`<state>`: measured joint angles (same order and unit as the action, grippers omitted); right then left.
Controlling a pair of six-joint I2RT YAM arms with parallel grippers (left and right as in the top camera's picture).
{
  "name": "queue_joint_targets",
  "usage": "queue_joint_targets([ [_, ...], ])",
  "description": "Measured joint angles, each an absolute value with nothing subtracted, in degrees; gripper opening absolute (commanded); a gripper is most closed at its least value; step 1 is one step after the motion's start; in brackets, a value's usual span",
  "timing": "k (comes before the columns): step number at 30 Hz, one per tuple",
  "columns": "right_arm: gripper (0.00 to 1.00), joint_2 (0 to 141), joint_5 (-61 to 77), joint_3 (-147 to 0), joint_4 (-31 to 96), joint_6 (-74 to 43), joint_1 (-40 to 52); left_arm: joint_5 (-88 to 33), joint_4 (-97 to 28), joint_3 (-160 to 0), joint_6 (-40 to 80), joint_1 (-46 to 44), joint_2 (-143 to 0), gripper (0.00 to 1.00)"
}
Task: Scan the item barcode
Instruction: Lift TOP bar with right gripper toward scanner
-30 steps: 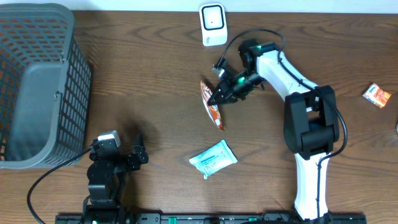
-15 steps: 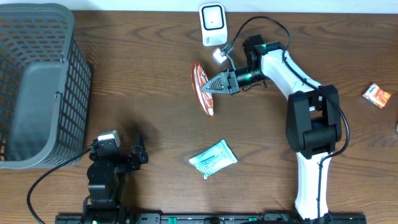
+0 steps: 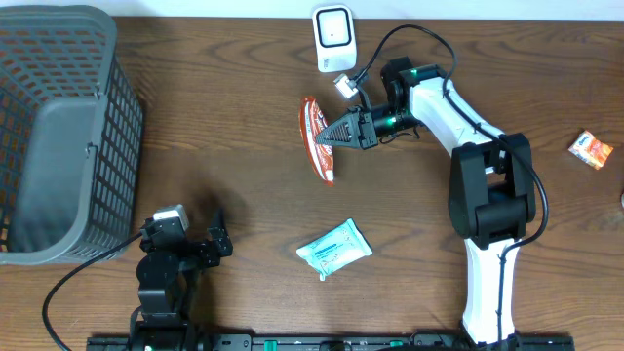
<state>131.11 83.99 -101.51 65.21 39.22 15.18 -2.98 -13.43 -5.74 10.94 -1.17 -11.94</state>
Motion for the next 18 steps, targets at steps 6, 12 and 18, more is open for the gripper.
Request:
queue_joint_targets([
  [6, 0.01, 131.11, 82.83, -101.51, 68.9, 40.56, 15.16, -2.98, -13.43, -5.74, 10.94, -1.17, -11.94, 0.98],
  [12, 0.01, 131.11, 80.05, -101.51, 82.65, 54.87, 15.0, -2.98, -13.43, -5.74, 10.94, -1.17, -11.94, 0.98],
  [18, 0.01, 131.11, 77.58, -101.51, 90.72, 70.13, 14.28, -2.98, -13.45, -5.74, 10.94, -1.17, -11.94, 0.98],
])
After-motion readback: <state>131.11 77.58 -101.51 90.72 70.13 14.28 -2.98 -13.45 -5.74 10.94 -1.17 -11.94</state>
